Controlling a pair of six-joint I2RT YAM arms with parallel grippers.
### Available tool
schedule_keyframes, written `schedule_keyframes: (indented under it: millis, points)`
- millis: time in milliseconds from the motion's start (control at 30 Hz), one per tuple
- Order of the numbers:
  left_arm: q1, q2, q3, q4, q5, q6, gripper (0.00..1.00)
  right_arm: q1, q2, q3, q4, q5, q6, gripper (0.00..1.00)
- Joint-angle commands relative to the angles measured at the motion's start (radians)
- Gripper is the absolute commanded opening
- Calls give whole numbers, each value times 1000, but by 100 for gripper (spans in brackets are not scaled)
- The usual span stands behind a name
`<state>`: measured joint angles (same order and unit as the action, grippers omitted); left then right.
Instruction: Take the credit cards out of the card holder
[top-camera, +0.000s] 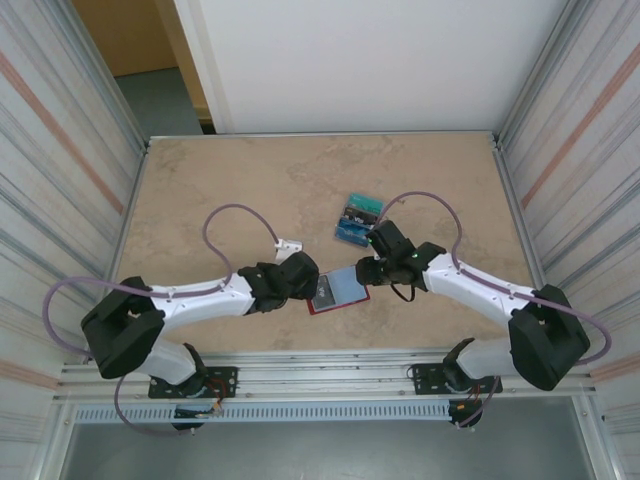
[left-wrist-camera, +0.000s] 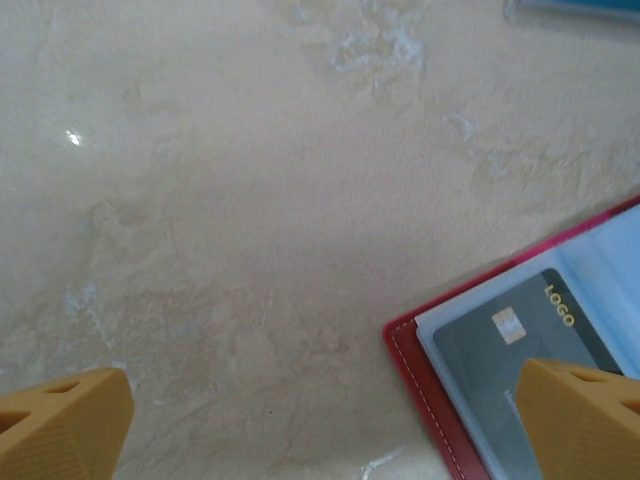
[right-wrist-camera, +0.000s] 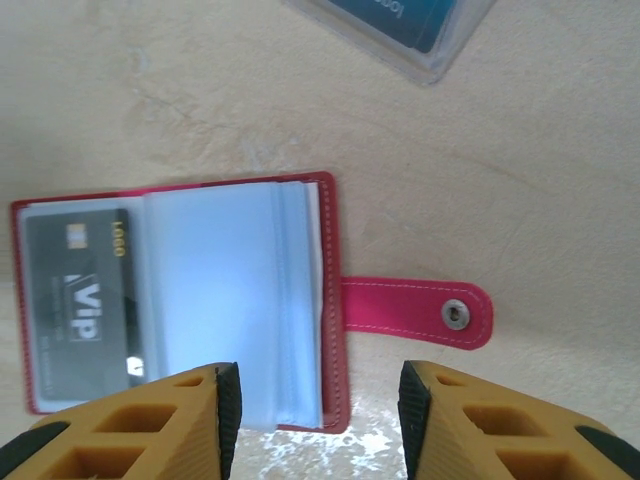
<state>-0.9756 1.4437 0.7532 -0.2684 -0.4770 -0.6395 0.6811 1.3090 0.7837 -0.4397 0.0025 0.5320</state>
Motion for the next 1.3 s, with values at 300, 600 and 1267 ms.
schedule_keyframes:
  millis: [300,600,1267]
  points:
    - [-11,58,-48,16,62,-67,99,2,70,4,122,-311,23,23]
    - [-10,76,-78,21,63,-93,99,85,196,80,87,-265,22,28]
    - [-11,113,-65,-12,64,-103,99,94,379,137,135,-327,60,27]
